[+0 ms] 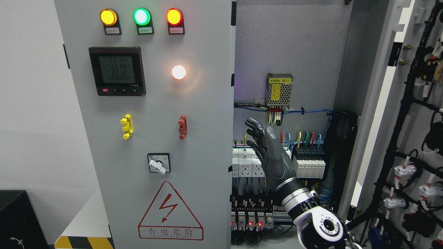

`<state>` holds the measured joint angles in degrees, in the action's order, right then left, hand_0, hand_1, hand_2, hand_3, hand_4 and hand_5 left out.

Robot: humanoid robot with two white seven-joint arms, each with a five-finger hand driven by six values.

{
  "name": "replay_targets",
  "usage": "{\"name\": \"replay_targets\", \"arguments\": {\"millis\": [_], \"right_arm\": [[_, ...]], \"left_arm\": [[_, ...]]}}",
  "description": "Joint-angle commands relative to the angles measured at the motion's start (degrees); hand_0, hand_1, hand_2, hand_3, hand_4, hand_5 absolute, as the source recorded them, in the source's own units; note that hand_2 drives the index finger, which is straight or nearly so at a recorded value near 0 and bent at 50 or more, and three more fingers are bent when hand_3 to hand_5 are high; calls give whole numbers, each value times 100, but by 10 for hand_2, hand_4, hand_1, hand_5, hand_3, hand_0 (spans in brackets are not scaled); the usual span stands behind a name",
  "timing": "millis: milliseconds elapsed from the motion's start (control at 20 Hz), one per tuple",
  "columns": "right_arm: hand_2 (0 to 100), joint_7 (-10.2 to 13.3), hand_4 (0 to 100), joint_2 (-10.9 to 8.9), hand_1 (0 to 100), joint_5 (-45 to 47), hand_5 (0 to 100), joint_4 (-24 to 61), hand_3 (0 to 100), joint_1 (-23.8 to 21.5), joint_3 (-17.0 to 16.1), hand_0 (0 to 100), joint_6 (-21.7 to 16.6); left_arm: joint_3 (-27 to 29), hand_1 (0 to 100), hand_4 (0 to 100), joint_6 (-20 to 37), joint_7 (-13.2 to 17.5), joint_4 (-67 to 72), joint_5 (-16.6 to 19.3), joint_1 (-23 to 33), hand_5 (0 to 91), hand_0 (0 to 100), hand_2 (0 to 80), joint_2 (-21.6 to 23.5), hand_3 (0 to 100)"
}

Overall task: Open door with both hands
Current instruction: 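Raise the right hand into the gap beside the indicator-light door, then hook the right hand fingers behind the inner edge of the indicator-light door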

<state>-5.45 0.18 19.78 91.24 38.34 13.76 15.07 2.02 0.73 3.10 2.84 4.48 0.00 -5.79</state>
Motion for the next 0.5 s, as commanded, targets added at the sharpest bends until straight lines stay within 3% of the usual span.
{"name": "replay_targets", "arguments": {"millis": [0,150,351,451], "right_arm": [[0,-44,0,9,0,438,0,-159,0,148,12,0,180],[0,-324,0,-97,0,535,0,-159,0,209,12,0,198],[0,-431,0,-123,0,544,0,-229,0,297,4,0,207],[0,-640,0,-123,0,553,0,-291,0,332,4,0,216]], "left_arm": [[0,0,0,-2,-2,-2,0,123,0,0,0,-1,0],[0,0,0,-2,-2,-2,0,123,0,0,0,-1,0],[0,0,0,-2,-2,-2,0,114,0,0,0,-1,0],[0,0,0,-2,-2,-2,0,123,0,0,0,-1,0]]}}
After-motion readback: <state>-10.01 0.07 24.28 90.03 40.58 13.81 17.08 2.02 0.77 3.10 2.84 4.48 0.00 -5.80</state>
